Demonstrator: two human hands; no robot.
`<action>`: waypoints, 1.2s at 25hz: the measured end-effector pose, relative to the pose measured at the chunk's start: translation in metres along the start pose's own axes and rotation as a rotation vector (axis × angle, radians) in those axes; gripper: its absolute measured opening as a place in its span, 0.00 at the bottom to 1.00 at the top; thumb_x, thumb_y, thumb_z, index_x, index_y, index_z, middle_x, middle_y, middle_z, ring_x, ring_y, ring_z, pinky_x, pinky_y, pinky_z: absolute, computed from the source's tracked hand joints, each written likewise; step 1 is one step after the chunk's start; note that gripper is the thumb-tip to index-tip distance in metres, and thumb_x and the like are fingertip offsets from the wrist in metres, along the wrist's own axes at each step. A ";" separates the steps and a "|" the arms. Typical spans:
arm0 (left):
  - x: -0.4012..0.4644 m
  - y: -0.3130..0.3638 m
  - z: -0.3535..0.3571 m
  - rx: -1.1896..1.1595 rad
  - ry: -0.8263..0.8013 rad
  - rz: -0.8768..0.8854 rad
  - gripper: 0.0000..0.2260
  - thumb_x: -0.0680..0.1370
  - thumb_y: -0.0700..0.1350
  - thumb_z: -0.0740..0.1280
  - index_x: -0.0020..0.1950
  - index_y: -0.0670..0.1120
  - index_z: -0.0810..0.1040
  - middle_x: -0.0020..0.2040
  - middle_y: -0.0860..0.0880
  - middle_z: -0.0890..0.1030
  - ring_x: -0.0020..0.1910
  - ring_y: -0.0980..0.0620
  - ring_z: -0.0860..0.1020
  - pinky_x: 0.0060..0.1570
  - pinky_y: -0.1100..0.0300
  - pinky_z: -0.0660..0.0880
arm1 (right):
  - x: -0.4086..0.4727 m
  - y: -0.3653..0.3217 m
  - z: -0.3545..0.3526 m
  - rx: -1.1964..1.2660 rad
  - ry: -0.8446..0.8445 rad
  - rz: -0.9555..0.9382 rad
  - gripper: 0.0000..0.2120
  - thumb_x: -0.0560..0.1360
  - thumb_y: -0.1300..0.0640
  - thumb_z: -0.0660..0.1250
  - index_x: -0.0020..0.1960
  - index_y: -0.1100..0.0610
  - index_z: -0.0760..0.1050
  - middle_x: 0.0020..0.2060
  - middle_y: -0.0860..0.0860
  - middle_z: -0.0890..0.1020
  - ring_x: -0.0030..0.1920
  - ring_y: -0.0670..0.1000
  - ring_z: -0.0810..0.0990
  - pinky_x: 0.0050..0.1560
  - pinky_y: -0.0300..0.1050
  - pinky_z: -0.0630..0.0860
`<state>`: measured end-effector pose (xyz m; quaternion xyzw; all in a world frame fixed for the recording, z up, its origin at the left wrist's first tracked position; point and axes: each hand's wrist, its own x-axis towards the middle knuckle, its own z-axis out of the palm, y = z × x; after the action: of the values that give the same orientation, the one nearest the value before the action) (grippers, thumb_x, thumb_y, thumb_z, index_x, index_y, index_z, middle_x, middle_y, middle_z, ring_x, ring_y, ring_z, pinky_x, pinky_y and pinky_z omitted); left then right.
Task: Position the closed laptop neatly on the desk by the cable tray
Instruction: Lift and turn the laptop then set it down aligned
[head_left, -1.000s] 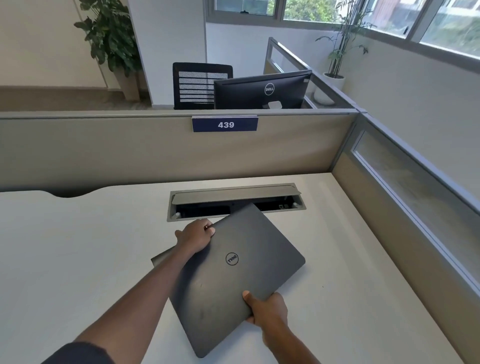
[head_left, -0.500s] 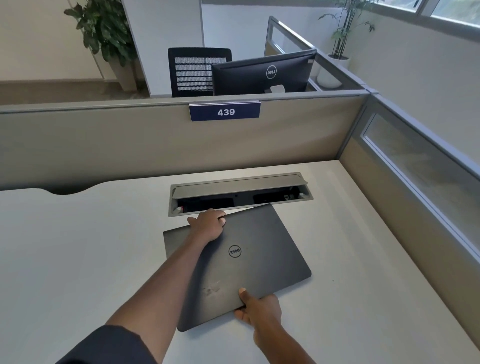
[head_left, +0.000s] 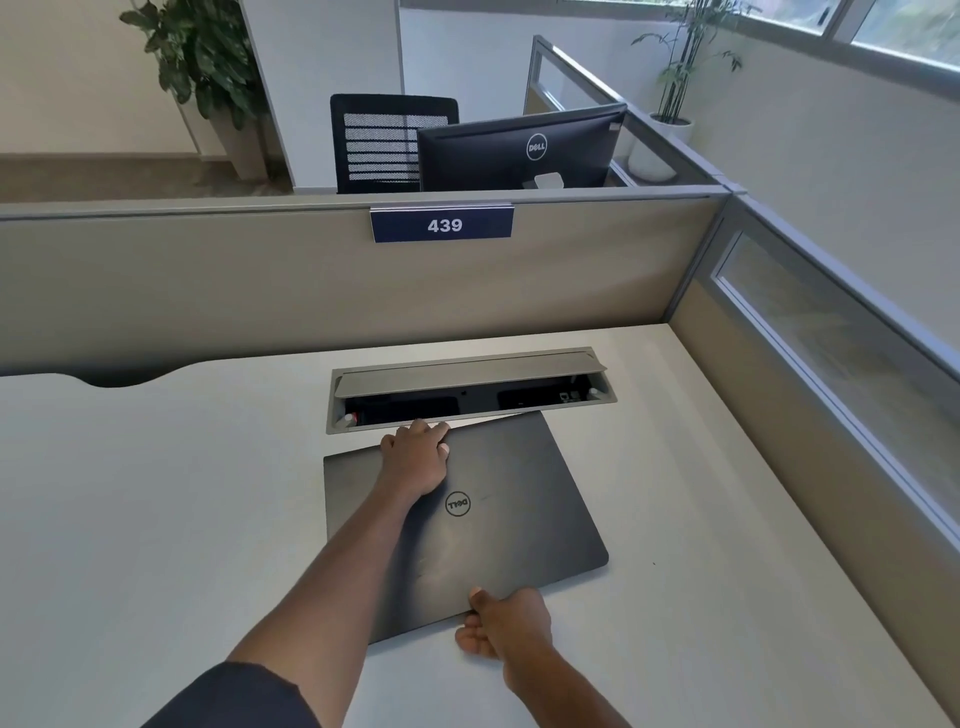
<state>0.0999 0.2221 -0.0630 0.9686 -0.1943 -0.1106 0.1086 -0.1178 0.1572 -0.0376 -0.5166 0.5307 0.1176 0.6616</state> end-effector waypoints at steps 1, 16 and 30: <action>-0.003 0.000 0.004 0.003 0.013 0.004 0.18 0.81 0.49 0.56 0.71 0.51 0.69 0.65 0.45 0.73 0.63 0.42 0.72 0.66 0.45 0.63 | 0.000 -0.001 -0.001 -0.020 0.002 -0.004 0.09 0.75 0.65 0.71 0.42 0.68 0.72 0.35 0.63 0.76 0.32 0.57 0.72 0.29 0.48 0.81; -0.153 -0.025 0.048 0.079 0.082 0.062 0.31 0.81 0.60 0.46 0.81 0.47 0.52 0.81 0.43 0.50 0.80 0.41 0.49 0.76 0.42 0.48 | -0.006 -0.003 -0.040 -1.104 0.221 -0.466 0.17 0.75 0.44 0.63 0.51 0.57 0.77 0.48 0.55 0.84 0.50 0.58 0.82 0.45 0.46 0.75; -0.229 -0.057 0.043 -0.175 0.042 -0.124 0.38 0.75 0.64 0.65 0.80 0.55 0.53 0.78 0.33 0.49 0.78 0.36 0.50 0.77 0.46 0.53 | 0.036 -0.026 -0.101 -1.164 0.173 -0.703 0.40 0.74 0.47 0.70 0.80 0.47 0.54 0.63 0.59 0.68 0.65 0.60 0.67 0.63 0.52 0.71</action>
<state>-0.0975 0.3576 -0.0791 0.9676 -0.1215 -0.1134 0.1899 -0.1435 0.0503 -0.0427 -0.9371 0.2329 0.1205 0.2303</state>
